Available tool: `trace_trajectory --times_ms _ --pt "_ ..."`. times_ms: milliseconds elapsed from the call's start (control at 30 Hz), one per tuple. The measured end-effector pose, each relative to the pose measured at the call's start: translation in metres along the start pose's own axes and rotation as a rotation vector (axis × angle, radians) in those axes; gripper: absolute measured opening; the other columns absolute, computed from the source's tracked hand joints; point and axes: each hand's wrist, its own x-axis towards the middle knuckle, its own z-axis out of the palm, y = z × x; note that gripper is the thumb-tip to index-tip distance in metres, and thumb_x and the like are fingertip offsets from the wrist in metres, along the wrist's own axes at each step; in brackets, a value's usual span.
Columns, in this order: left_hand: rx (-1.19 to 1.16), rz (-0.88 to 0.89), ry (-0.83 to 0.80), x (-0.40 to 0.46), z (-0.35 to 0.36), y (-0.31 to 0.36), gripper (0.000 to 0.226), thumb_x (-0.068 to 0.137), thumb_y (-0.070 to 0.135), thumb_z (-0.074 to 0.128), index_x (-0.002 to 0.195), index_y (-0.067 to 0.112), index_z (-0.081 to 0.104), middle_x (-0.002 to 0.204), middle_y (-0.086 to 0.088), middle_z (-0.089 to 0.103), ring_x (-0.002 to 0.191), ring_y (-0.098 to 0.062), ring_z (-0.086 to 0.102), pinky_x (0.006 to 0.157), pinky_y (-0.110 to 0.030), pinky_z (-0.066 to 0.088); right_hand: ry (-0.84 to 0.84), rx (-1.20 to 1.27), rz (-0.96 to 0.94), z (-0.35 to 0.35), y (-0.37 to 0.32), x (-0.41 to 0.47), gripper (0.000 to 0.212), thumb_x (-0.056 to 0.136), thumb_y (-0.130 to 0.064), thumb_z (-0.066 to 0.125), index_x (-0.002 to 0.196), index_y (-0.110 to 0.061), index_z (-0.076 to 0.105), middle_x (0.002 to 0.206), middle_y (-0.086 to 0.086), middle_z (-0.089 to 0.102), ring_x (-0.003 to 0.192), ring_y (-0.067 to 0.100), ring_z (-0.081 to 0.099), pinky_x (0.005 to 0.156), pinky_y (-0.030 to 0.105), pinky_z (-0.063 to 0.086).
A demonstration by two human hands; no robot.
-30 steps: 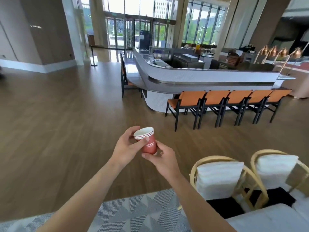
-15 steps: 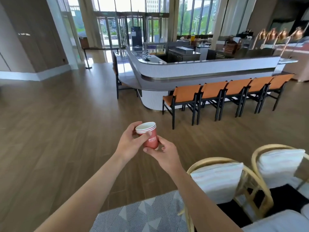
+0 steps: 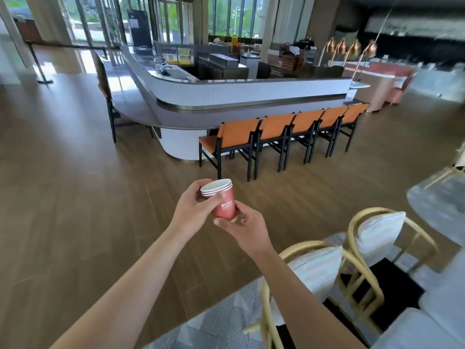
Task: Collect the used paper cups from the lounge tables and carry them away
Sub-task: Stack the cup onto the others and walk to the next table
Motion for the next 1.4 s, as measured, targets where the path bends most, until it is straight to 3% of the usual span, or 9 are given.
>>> trace_trajectory --times_ms 200,300,467,667,800,933,1033,1133,1400 --pt "0.001 -0.014 -0.048 0.089 -0.055 -0.018 0.063 0.070 0.061 0.080 0.125 0.032 0.069 0.118 0.013 0.075 0.110 -0.007 0.071 0.097 -0.039 0.061 0.049 -0.018 0.037 0.050 -0.009 0.083 0.049 0.079 -0.039 0.092 0.123 -0.033 0.073 0.105 -0.018 0.077 0.095 0.001 0.069 0.080 0.006 0.047" --pt "0.003 -0.026 -0.071 0.126 -0.082 -0.023 0.057 0.075 0.055 0.080 0.125 0.030 0.069 0.117 0.012 0.075 0.110 -0.006 0.071 0.099 -0.041 0.060 0.075 -0.038 0.070 0.076 -0.013 0.116 0.046 0.079 -0.037 0.092 0.118 -0.043 0.070 0.108 -0.020 0.076 0.102 0.000 0.068 0.081 0.005 0.045" --pt "-0.013 -0.040 -0.132 0.170 -0.110 -0.035 0.054 0.079 0.047 0.079 0.129 0.027 0.067 0.119 0.011 0.075 0.108 -0.005 0.071 0.096 -0.036 0.060 0.121 -0.086 0.106 0.108 -0.018 0.153 0.044 0.078 -0.038 0.092 0.111 -0.052 0.066 0.108 -0.027 0.074 0.102 -0.003 0.067 0.080 0.002 0.042" --pt "-0.063 -0.068 -0.131 0.200 -0.116 -0.057 0.045 0.091 0.039 0.081 0.132 0.031 0.065 0.120 0.012 0.074 0.111 -0.004 0.069 0.090 -0.028 0.058 0.121 -0.119 0.144 0.119 -0.013 0.185 0.045 0.077 -0.035 0.092 0.117 -0.045 0.071 0.106 -0.022 0.075 0.099 0.002 0.067 0.080 0.011 0.048" --pt "-0.077 -0.072 -0.134 0.216 -0.112 -0.074 0.049 0.087 0.046 0.080 0.133 0.036 0.065 0.123 0.015 0.073 0.115 -0.004 0.068 0.092 -0.025 0.054 0.110 -0.156 0.164 0.117 0.002 0.205 0.047 0.077 -0.033 0.093 0.113 -0.050 0.069 0.106 -0.024 0.075 0.099 0.000 0.067 0.080 0.005 0.045" --pt "-0.054 -0.076 -0.132 0.237 -0.111 -0.081 0.052 0.077 0.059 0.079 0.125 0.041 0.069 0.118 0.022 0.074 0.114 0.001 0.067 0.091 -0.021 0.050 0.100 -0.154 0.176 0.112 0.018 0.224 0.053 0.077 -0.039 0.092 0.124 -0.043 0.069 0.113 -0.025 0.073 0.107 -0.002 0.065 0.082 0.005 0.044" --pt "-0.014 -0.066 -0.149 0.262 -0.101 -0.081 0.041 0.084 0.053 0.081 0.122 0.047 0.067 0.118 0.023 0.074 0.115 0.003 0.066 0.090 -0.019 0.049 0.117 -0.131 0.155 0.105 0.030 0.247 0.051 0.075 -0.042 0.090 0.121 -0.048 0.068 0.112 -0.025 0.073 0.107 -0.002 0.064 0.083 0.003 0.042" --pt "0.033 -0.022 -0.171 0.296 -0.081 -0.076 0.035 0.088 0.046 0.082 0.118 0.055 0.065 0.118 0.026 0.073 0.115 0.003 0.066 0.087 -0.016 0.051 0.139 -0.104 0.131 0.086 0.042 0.278 0.054 0.076 -0.040 0.091 0.126 -0.042 0.070 0.112 -0.024 0.074 0.107 -0.002 0.064 0.085 0.002 0.041" --pt "0.062 0.022 -0.209 0.396 -0.001 -0.064 0.048 0.091 0.049 0.080 0.136 0.040 0.066 0.124 0.021 0.072 0.116 0.002 0.066 0.095 -0.027 0.056 0.148 -0.118 0.048 -0.005 0.072 0.375 0.060 0.077 -0.037 0.093 0.132 -0.033 0.070 0.119 -0.020 0.074 0.113 0.000 0.065 0.091 0.001 0.039"
